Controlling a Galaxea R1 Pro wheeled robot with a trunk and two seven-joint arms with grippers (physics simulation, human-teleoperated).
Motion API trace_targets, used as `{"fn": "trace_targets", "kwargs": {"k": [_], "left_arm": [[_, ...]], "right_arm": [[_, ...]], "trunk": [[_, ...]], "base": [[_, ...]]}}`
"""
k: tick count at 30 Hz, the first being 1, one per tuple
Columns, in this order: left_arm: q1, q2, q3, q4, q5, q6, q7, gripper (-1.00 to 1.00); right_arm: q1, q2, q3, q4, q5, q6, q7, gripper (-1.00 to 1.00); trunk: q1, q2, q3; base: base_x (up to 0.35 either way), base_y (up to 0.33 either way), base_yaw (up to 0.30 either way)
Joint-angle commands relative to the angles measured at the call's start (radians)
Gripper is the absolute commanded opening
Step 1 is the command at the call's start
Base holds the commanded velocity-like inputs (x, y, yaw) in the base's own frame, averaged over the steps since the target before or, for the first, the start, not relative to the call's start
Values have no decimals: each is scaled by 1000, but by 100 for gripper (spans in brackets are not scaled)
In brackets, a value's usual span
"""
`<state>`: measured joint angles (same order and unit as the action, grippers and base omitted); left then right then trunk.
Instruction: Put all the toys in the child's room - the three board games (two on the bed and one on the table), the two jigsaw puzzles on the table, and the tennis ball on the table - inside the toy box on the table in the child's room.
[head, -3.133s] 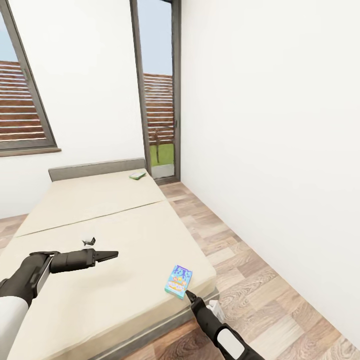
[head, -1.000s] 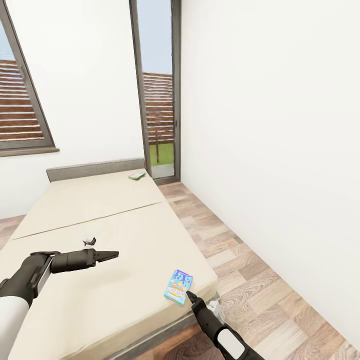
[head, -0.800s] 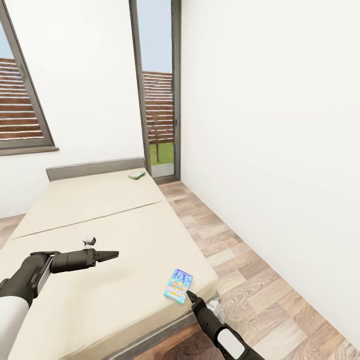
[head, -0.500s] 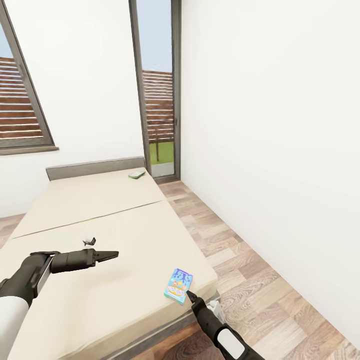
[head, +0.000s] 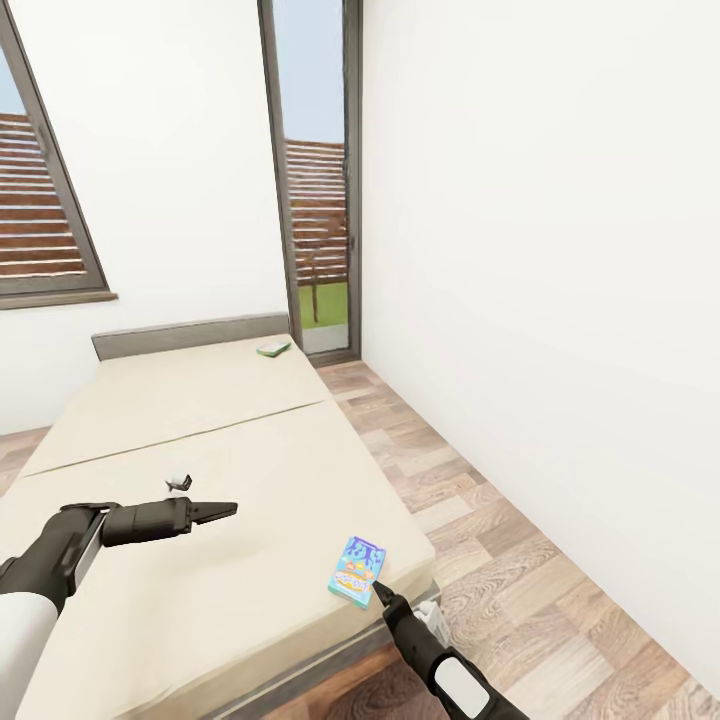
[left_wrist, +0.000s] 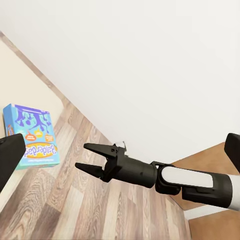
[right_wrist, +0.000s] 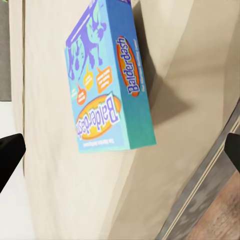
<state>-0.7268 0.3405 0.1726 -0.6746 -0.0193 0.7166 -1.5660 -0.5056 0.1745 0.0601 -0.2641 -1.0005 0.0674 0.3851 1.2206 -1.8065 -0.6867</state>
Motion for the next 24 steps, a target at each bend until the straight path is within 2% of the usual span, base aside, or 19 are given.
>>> {"fn": "trace_targets", "kwargs": {"k": [1, 19, 24], "left_arm": [[0, 0, 1, 0, -2, 11, -5, 100], [0, 0, 0, 0, -2, 11, -5, 100], [0, -1, 0, 0, -2, 12, -5, 100]], "right_arm": [[-1, 0, 3, 0, -8, 2, 2, 100], [-1, 0, 3, 0, -7, 3, 2, 100], [-1, 0, 4, 0, -7, 5, 2, 100]], "trunk": [[0, 0, -2], [0, 0, -4], [0, 0, -4]], "base": [[0, 0, 37], [0, 1, 7], [16, 120, 37]]}}
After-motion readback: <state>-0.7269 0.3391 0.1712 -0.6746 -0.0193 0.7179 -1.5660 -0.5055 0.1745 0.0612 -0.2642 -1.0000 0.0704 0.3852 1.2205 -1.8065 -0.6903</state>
